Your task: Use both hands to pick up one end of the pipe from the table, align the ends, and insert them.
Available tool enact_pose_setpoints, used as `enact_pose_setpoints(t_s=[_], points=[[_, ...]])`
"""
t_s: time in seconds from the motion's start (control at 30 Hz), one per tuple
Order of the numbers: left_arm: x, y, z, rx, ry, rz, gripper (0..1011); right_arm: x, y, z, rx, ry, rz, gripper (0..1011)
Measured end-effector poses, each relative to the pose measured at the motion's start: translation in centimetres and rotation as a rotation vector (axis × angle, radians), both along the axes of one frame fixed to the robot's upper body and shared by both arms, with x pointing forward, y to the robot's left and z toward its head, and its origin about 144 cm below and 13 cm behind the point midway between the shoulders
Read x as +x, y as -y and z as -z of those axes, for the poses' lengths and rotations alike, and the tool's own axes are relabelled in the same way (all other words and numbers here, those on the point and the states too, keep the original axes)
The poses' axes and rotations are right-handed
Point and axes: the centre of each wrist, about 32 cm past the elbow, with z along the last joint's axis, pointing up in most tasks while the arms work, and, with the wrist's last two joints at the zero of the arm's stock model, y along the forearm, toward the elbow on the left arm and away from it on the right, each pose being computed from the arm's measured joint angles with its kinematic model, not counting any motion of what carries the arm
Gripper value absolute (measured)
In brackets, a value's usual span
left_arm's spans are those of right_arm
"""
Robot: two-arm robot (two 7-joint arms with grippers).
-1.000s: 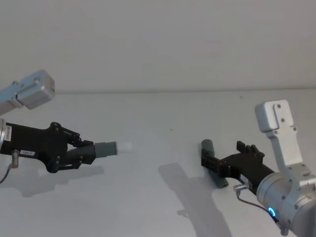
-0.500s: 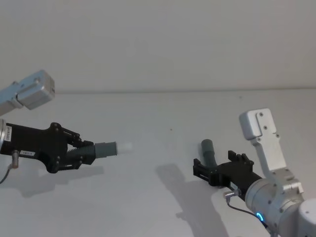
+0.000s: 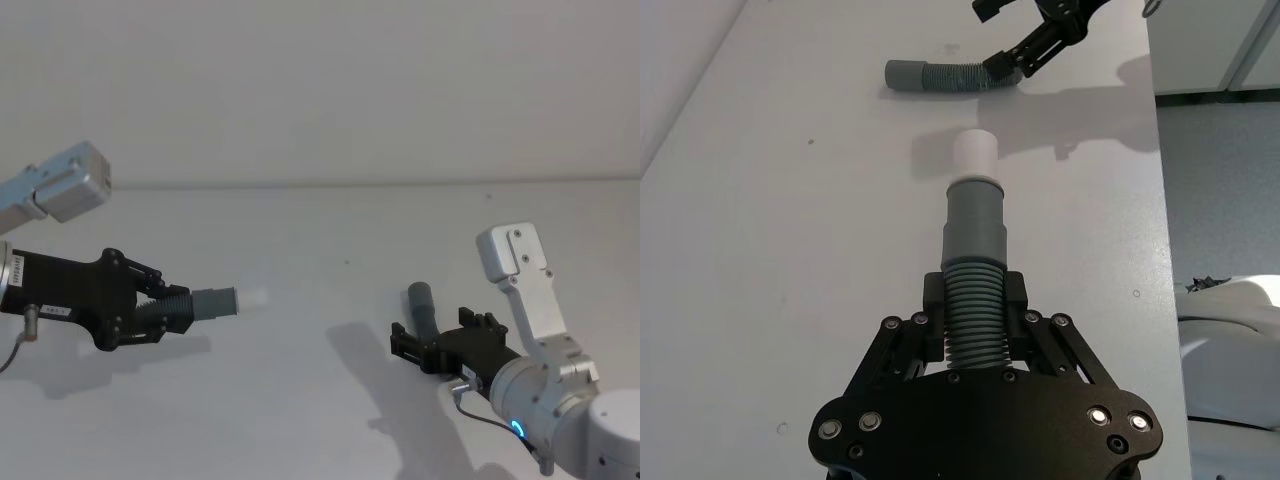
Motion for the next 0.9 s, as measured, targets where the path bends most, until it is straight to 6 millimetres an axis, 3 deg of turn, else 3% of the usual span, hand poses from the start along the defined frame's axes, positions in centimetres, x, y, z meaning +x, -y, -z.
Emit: enact_pose_setpoints(t_s=[0.9], points=[[0.0,0.0,0.0,0.000,0.000,0.000,302,3.1,2.3,2.1,0.010,-0.063,0.002,1003]])
